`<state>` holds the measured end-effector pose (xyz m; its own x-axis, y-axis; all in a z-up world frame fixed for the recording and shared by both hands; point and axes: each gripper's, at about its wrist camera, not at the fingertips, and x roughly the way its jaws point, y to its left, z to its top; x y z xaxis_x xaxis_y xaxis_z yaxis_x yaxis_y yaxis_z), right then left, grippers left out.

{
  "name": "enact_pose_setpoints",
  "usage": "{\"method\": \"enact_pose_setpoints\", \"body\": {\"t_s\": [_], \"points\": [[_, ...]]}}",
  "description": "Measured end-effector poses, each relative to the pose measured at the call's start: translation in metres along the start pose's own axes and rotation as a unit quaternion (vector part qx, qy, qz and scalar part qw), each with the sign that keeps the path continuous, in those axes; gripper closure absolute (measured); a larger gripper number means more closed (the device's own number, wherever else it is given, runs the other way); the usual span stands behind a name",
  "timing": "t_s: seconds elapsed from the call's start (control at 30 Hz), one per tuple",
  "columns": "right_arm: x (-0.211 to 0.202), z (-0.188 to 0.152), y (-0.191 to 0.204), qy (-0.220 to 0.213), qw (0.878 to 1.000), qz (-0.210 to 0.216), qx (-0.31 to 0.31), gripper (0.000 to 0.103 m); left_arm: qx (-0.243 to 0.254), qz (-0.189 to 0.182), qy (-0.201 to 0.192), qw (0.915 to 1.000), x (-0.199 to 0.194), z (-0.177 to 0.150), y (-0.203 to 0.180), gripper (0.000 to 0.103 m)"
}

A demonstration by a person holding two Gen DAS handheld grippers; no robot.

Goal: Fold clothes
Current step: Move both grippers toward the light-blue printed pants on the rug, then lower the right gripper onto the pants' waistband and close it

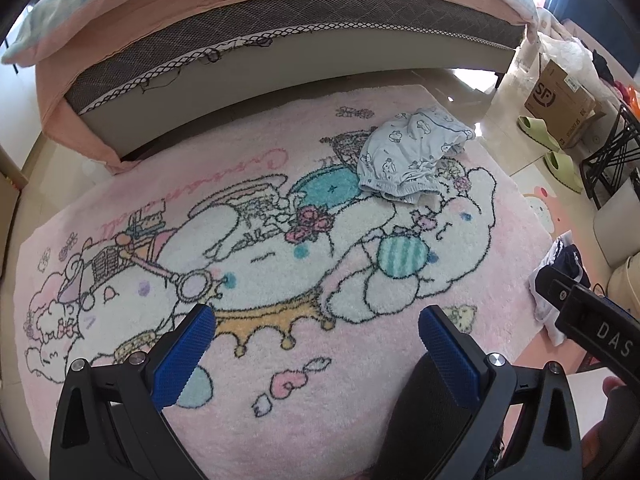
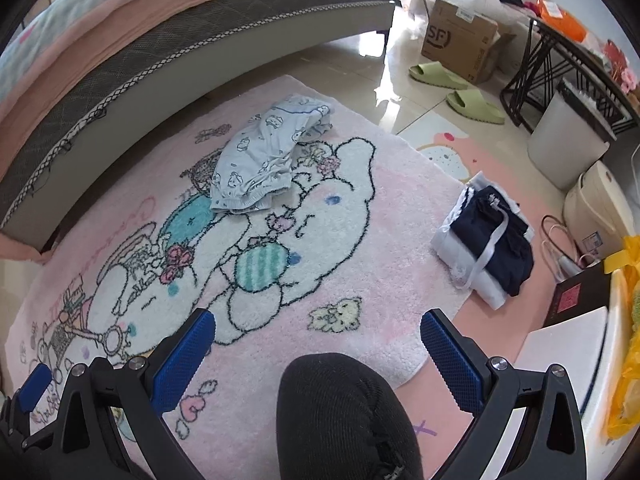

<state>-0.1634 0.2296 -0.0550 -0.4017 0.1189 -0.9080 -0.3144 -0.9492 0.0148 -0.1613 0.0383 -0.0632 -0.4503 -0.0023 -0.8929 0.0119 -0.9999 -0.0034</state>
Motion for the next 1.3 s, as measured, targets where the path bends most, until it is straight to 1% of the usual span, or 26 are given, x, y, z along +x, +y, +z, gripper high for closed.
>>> {"method": "enact_pose_setpoints", "body": {"t_s": [0.13,0.33,0.4,0.5,0.6,0.67,0.73,0.8,0.9,0.93,1.0,1.07,1.2,1.3], "points": [[0.020,0.011,-0.008,0.005,1.000,0.015,0.023,0.000,0.002,-0.003,-0.001,1.0000,0.013,0.009,-0.005,0.000],[0.043,0.027,-0.024,0.006,0.997,0.015,0.076,0.000,0.001,-0.018,0.006,0.9998,0.039,0.022,-0.017,0.000],[0.050,0.032,-0.030,-0.001,0.995,0.014,0.094,0.000,-0.001,-0.025,0.003,0.9997,0.047,0.026,-0.020,0.000],[0.061,0.041,-0.035,-0.029,0.993,0.003,0.115,0.000,-0.007,-0.035,-0.003,0.9994,0.059,0.032,-0.023,0.000],[0.079,0.053,-0.031,-0.060,0.992,-0.022,0.111,0.000,-0.009,-0.063,-0.030,0.9975,0.070,0.041,-0.023,0.000],[0.087,0.058,-0.026,-0.095,0.989,-0.046,0.099,0.000,-0.006,-0.078,-0.058,0.9953,0.076,0.047,-0.023,0.000],[0.094,0.061,-0.019,-0.129,0.986,-0.065,0.083,0.000,0.002,-0.084,-0.072,0.9939,0.083,0.051,-0.025,0.000],[0.098,0.063,-0.013,-0.145,0.985,-0.057,0.068,0.000,0.012,-0.083,-0.080,0.9932,0.090,0.055,-0.027,0.000],[0.101,0.064,-0.008,-0.160,0.985,-0.034,0.061,0.000,0.031,-0.069,-0.087,0.9933,0.101,0.059,-0.032,0.000],[0.102,0.065,-0.007,-0.162,0.985,-0.029,0.062,0.000,0.038,-0.064,-0.091,0.9930,0.104,0.060,-0.033,0.000],[0.106,0.067,-0.007,-0.159,0.985,-0.016,0.064,0.000,0.042,-0.066,-0.090,0.9929,0.112,0.062,-0.034,0.000],[0.111,0.071,-0.010,-0.153,0.986,0.004,0.066,0.000,0.035,-0.070,-0.085,0.9933,0.121,0.066,-0.033,0.000],[0.123,0.079,-0.018,-0.148,0.985,0.025,0.080,0.000,0.016,-0.080,-0.072,0.9941,0.139,0.075,-0.029,0.000],[0.132,0.085,-0.022,-0.144,0.985,0.047,0.082,0.000,-0.010,-0.103,-0.056,0.9931,0.156,0.083,-0.026,0.000]]}}
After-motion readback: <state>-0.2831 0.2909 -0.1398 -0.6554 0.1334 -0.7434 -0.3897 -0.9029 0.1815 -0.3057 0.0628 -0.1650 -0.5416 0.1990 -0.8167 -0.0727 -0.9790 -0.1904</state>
